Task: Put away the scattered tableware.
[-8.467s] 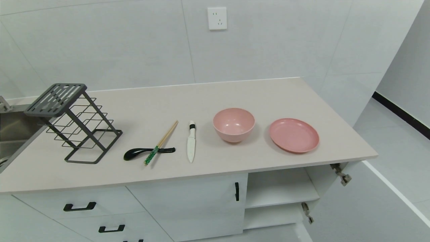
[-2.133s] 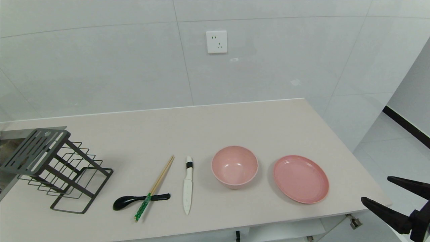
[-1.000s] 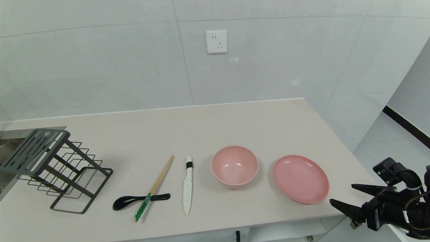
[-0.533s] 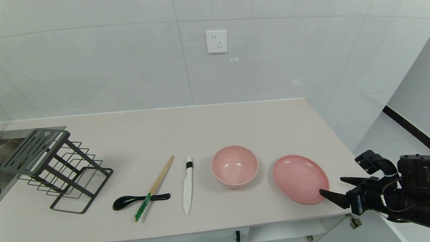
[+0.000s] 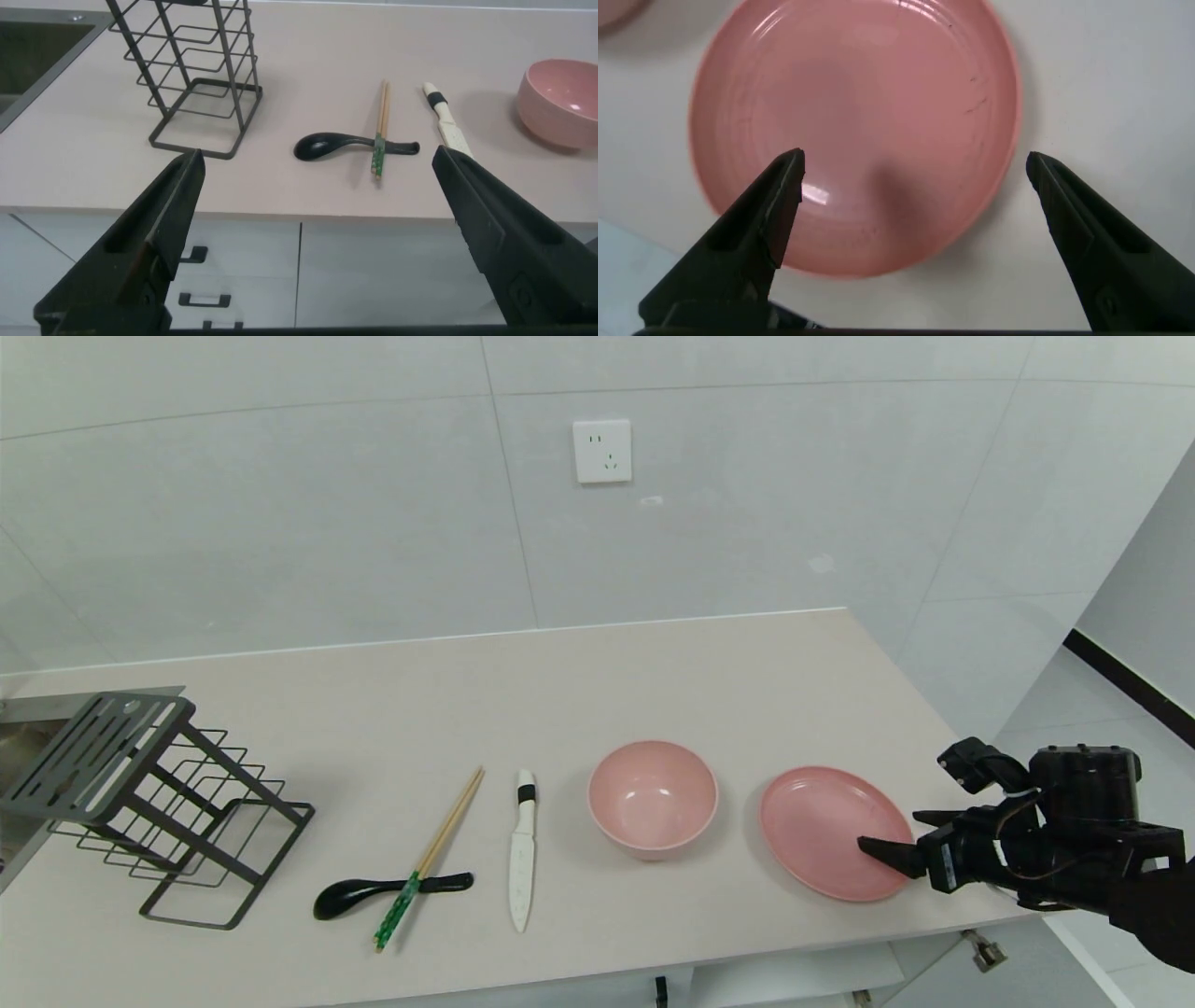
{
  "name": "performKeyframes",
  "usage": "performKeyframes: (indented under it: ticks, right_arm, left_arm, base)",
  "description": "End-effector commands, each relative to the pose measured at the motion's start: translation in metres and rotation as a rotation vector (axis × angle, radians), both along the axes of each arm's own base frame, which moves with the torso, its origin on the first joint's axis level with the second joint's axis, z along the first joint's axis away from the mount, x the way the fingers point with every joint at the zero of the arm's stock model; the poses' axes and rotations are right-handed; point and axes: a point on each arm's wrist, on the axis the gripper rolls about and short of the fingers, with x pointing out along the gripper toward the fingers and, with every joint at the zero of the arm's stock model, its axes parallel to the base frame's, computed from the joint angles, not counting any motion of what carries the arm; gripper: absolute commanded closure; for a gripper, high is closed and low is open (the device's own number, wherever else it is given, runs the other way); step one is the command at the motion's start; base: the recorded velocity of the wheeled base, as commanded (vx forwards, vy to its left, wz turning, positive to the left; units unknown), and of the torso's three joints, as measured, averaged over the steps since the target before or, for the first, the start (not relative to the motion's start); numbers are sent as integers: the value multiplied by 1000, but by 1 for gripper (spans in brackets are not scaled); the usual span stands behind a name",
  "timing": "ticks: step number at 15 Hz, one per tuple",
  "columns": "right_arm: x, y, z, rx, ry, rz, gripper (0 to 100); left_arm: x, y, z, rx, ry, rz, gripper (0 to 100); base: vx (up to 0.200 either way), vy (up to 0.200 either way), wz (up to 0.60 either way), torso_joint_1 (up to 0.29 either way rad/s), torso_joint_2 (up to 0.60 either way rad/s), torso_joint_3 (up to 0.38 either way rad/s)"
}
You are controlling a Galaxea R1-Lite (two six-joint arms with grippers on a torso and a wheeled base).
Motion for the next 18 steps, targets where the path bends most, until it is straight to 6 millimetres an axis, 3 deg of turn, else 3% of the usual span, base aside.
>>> performKeyframes:
  ticks: [1,5,10,15,16,18]
  right_arm:
    - [15,-2,-6,-1,-1,-14,0]
    - [34,-11,-17,-8,-1,-52,0]
    - [31,10,-19,-7,3,14,0]
    - [26,11,-27,-6,43,15,0]
    - [27,11,-30,-7,52,15,100]
    - [28,11,-37,-5,73,9,100]
  left_arm:
    - [0,0,0,1,1,1,0]
    - [0,0,0,1,1,1,0]
    - [0,0,0,1,1,1,0]
    - [0,0,0,1,1,1,0]
    - [0,0,0,1,1,1,0]
    - [0,0,0,1,1,1,0]
  base:
    - [0,0,0,0,0,0]
    - [0,0,0,0,0,0]
    - [0,0,0,0,0,0]
    - [0,0,0,0,0,0]
    - [0,0,0,0,0,0]
    - [0,0,0,0,0,0]
